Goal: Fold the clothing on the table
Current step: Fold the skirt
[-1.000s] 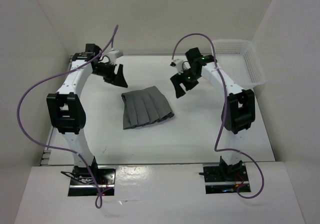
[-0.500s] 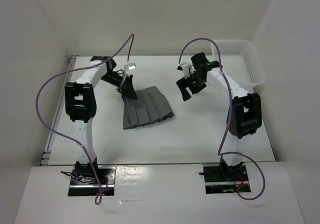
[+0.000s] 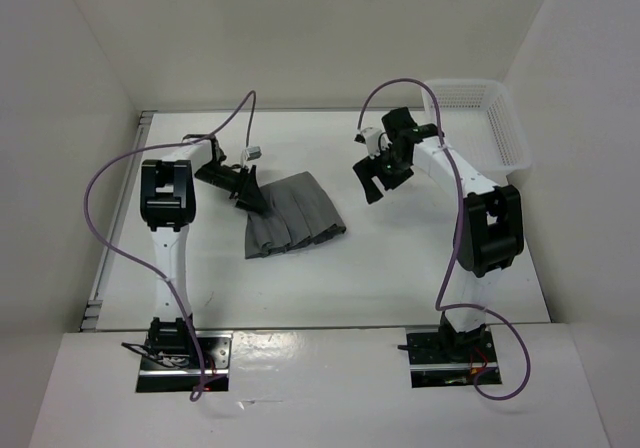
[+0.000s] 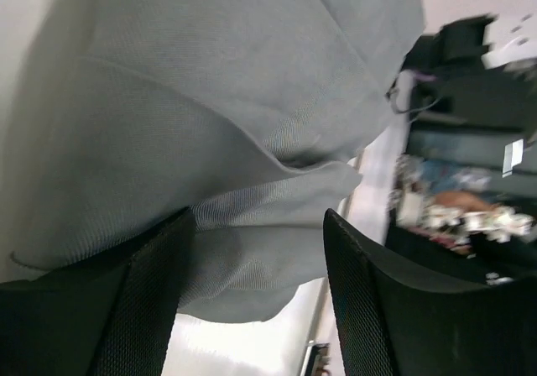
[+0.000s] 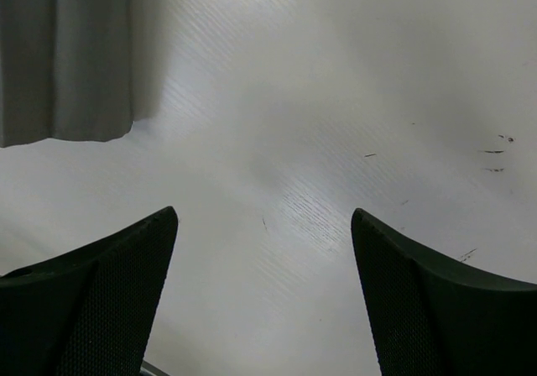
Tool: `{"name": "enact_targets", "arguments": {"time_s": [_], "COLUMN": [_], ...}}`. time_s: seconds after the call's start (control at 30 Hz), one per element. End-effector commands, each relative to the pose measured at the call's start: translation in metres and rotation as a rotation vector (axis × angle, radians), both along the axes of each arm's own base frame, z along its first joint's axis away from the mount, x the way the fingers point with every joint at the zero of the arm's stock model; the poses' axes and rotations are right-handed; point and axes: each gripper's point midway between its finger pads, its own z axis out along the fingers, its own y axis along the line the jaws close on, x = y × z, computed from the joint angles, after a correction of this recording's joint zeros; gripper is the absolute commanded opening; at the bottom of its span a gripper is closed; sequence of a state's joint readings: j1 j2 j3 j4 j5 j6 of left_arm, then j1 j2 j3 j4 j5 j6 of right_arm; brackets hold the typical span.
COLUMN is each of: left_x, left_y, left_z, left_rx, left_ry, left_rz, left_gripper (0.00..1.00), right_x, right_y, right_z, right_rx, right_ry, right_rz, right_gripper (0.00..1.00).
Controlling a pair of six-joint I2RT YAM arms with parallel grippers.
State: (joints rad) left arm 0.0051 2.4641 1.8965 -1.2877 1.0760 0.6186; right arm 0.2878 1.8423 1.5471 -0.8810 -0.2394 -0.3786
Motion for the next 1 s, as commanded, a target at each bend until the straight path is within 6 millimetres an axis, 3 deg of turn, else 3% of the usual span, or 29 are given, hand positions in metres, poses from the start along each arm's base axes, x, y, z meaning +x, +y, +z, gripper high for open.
{"name": "enact_targets", "arguments": {"time_s": [0.0, 0.07, 0.2, 0.23, 0.3, 0.33, 0.37, 0.4, 0.43, 0.47, 0.5, 0.53, 0.57, 0.6, 0.67, 0.7, 0.73, 0.77, 0.8, 0.83, 0.9, 0.97], "left_x": [0.008, 0.009, 0.019, 0.027, 0.03, 0.033, 0.036, 0.036, 0.033, 0.031, 0.03, 0.02, 0.017, 0.009, -0.001, -0.003, -0.005, -0.014, -0.021, -0.028, -0.055, -0.071], "left_y": [0.016, 0.016, 0.014, 0.015, 0.014, 0.014, 0.014, 0.016, 0.015, 0.016, 0.022, 0.023, 0.028, 0.037, 0.051, 0.073, 0.088, 0.102, 0.124, 0.142, 0.159, 0.18], "left_z": [-0.034, -0.046, -0.019, 0.01, 0.04, 0.072, 0.092, 0.11, 0.144, 0.162, 0.18, 0.213, 0.228, 0.257, 0.262, 0.285, 0.284, 0.247, 0.266, 0.256, 0.228, 0.208], "left_rx": [0.045, 0.045, 0.024, 0.027, 0.058, 0.063, 0.075, 0.095, 0.097, 0.109, 0.128, 0.144, 0.159, 0.193, 0.248, 0.328, 0.379, 0.432, 0.473, 0.533, 0.602, 0.694], "left_ry": [-0.042, -0.029, -0.077, -0.16, -0.234, -0.307, -0.354, -0.377, -0.454, -0.493, -0.522, -0.598, -0.631, -0.696, -0.699, -0.783, -0.788, -0.695, -0.798, -0.769, -0.764, -0.731], "left_rz": [-0.017, -0.017, -0.019, -0.019, -0.024, -0.015, -0.006, 0.01, 0.023, 0.033, 0.061, 0.077, 0.104, 0.167, 0.246, 0.38, 0.466, 0.528, 0.646, 0.743, 0.814, 0.884], "left_gripper": [0.71, 0.71, 0.7, 0.7, 0.7, 0.71, 0.72, 0.75, 0.77, 0.78, 0.81, 0.88, 0.94, 0.99, 0.99, 0.99, 0.99, 0.99, 0.99, 0.99, 0.99, 0.99], "right_x": [0.001, -0.001, -0.008, -0.007, -0.011, -0.013, -0.014, -0.017, -0.022, -0.025, -0.031, -0.039, -0.043, -0.048, -0.061, -0.063, -0.07, -0.072, -0.075, -0.08, -0.084, -0.09], "right_y": [0.001, 0.0, -0.014, -0.027, -0.044, -0.053, -0.077, -0.089, -0.097, -0.12, -0.126, -0.131, -0.141, -0.143, -0.145, -0.146, -0.146, -0.148, -0.15, -0.148, -0.163, -0.171], "right_z": [0.003, 0.01, 0.027, 0.032, 0.055, 0.059, 0.063, 0.077, 0.08, 0.086, 0.102, 0.098, 0.102, 0.121, 0.115, 0.109, 0.121, 0.123, 0.117, 0.126, 0.121, 0.13], "right_rx": [0.009, 0.013, -0.001, -0.003, 0.002, 0.01, 0.014, 0.032, 0.072, 0.09, 0.113, 0.13, 0.14, 0.142, 0.151, 0.144, 0.166, 0.165, 0.172, 0.198, 0.201, 0.202], "right_ry": [-0.029, -0.043, -0.078, -0.092, -0.137, -0.146, -0.148, -0.186, -0.187, -0.201, -0.255, -0.252, -0.275, -0.364, -0.387, -0.411, -0.465, -0.489, -0.498, -0.537, -0.571, -0.619], "right_rz": [-0.014, -0.014, -0.033, -0.057, -0.087, -0.11, -0.175, -0.207, -0.227, -0.294, -0.31, -0.334, -0.375, -0.378, -0.418, -0.421, -0.454, -0.476, -0.497, -0.519, -0.575, -0.613], "right_gripper": [0.88, 0.88, 0.88, 0.89, 0.89, 0.91, 0.91, 0.92, 0.92, 0.92, 0.93, 0.93, 0.94, 0.96, 0.99, 0.99, 0.99, 0.99, 0.99, 0.99, 0.99, 0.99]}}
